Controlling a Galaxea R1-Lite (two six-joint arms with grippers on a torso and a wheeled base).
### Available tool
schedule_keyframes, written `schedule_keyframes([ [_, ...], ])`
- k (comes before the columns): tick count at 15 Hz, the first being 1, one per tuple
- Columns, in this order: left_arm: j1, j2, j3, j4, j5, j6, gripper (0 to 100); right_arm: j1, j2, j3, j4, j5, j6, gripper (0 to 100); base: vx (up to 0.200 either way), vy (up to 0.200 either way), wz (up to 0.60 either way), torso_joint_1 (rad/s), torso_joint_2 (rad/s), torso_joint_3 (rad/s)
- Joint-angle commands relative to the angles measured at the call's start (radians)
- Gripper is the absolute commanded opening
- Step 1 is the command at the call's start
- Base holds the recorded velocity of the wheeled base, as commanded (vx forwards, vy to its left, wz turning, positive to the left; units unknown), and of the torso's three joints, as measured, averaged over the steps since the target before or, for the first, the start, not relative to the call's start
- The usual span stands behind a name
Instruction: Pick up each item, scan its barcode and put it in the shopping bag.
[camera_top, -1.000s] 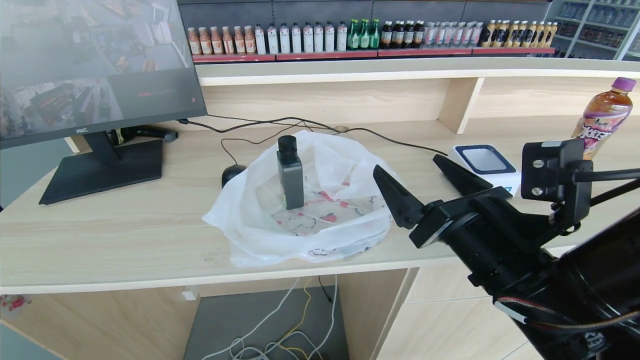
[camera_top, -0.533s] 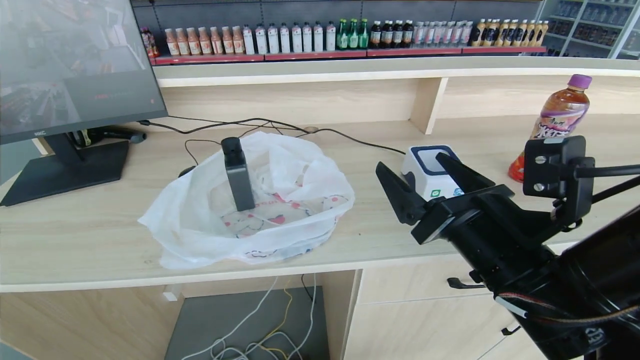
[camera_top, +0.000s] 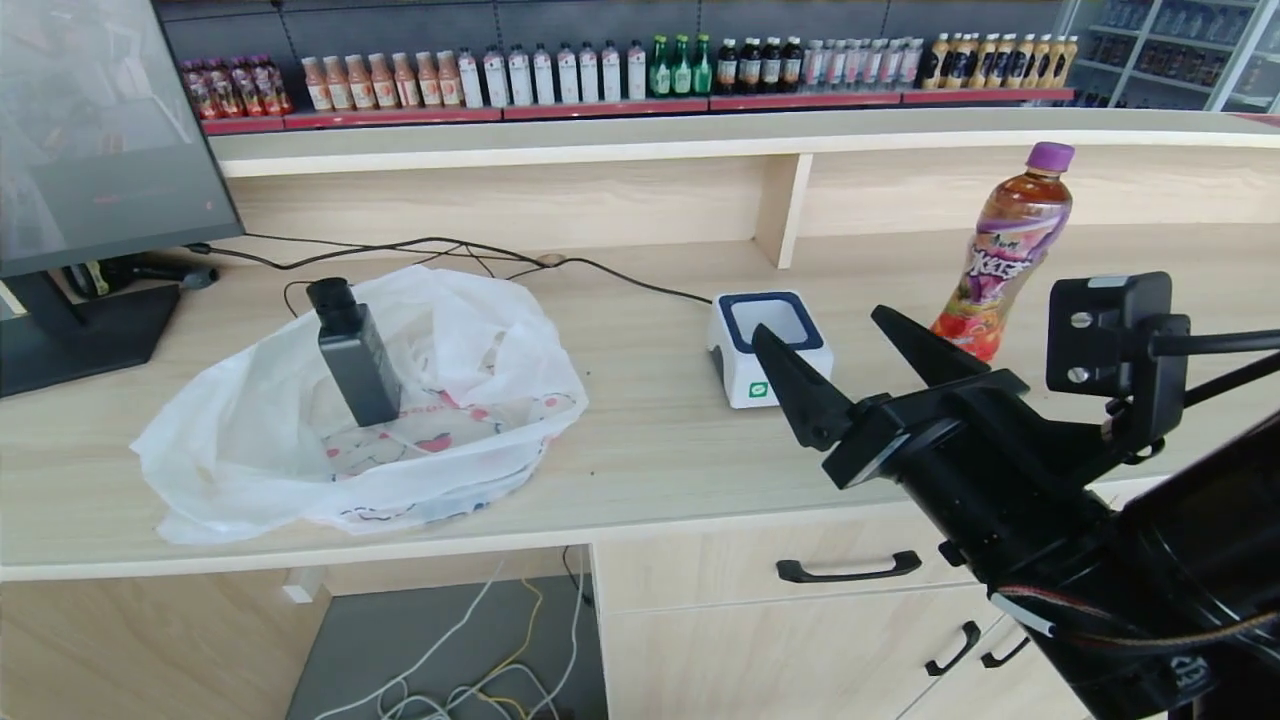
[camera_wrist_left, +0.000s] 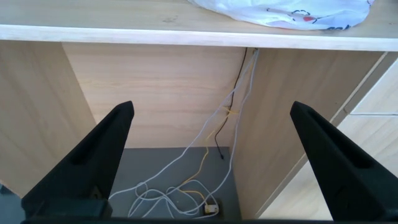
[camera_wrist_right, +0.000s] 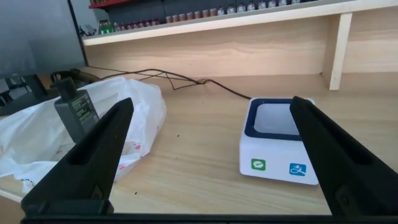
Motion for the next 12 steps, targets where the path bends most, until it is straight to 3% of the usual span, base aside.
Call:
schedule_keyframes([
  [1, 0.0, 0.0, 0.0, 0.0, 0.0, 0.0, 100, 0.001, 0.002, 0.008, -0.001, 0.0, 0.0, 100, 0.0, -0.2, 0.0, 0.002, 0.0, -0.002],
  [9, 0.0, 0.0, 0.0, 0.0, 0.0, -0.001, 100, 0.001, -0.004, 0.015, -0.001, 0.0, 0.0, 100, 0.0, -0.2, 0.0, 0.004, 0.0, 0.001],
  [12, 0.0, 0.0, 0.0, 0.0, 0.0, -0.001, 100, 0.001, -0.003, 0.023, -0.001, 0.0, 0.007, 100, 0.0, 0.0, 0.0, 0.0, 0.0, 0.0],
])
